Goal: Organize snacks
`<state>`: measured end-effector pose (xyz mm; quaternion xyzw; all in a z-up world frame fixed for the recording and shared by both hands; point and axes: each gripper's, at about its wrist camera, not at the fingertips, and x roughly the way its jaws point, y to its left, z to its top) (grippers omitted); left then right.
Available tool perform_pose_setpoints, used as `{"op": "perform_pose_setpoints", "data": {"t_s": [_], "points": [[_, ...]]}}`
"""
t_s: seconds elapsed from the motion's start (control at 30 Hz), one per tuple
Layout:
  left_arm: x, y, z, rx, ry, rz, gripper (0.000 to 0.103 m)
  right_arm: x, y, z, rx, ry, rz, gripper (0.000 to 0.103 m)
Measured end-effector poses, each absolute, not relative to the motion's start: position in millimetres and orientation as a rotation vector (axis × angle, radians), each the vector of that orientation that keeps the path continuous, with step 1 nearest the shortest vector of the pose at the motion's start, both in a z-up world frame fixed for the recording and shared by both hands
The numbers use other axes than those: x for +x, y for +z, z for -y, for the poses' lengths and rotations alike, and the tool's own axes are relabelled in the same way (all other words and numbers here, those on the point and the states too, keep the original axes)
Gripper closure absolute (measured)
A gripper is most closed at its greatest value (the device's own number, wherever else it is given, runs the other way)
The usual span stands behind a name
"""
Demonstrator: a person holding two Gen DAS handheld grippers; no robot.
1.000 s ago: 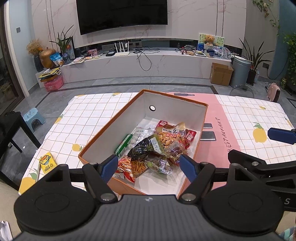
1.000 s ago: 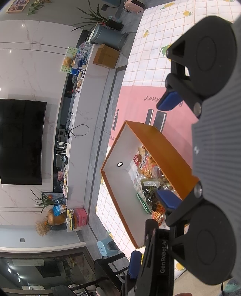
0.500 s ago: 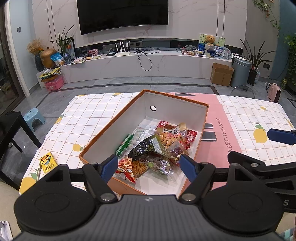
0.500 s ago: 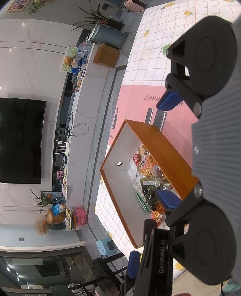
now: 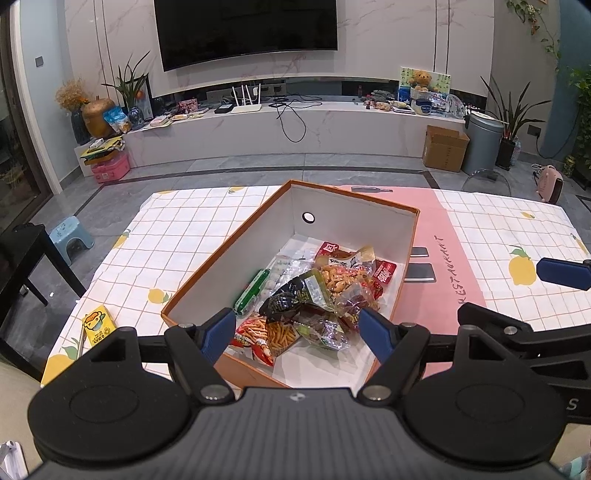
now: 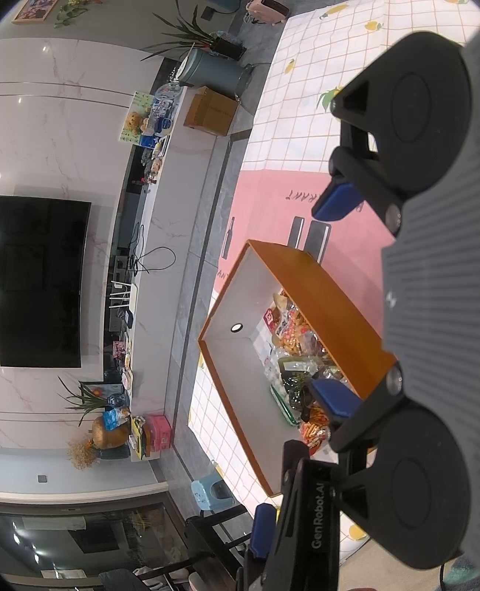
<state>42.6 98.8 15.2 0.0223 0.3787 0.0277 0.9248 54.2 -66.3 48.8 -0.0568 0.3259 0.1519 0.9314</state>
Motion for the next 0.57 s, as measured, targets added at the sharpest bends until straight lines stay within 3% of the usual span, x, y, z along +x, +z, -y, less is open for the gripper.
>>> {"op": "perform_pose_setpoints", "data": {"t_s": [0.57], "points": [[41.4,17.2,-96.6,0.049,0.053,-0.765,0.014,55.2,47.1,67.8,-0.114,0.306,-0.671,0.014]]}}
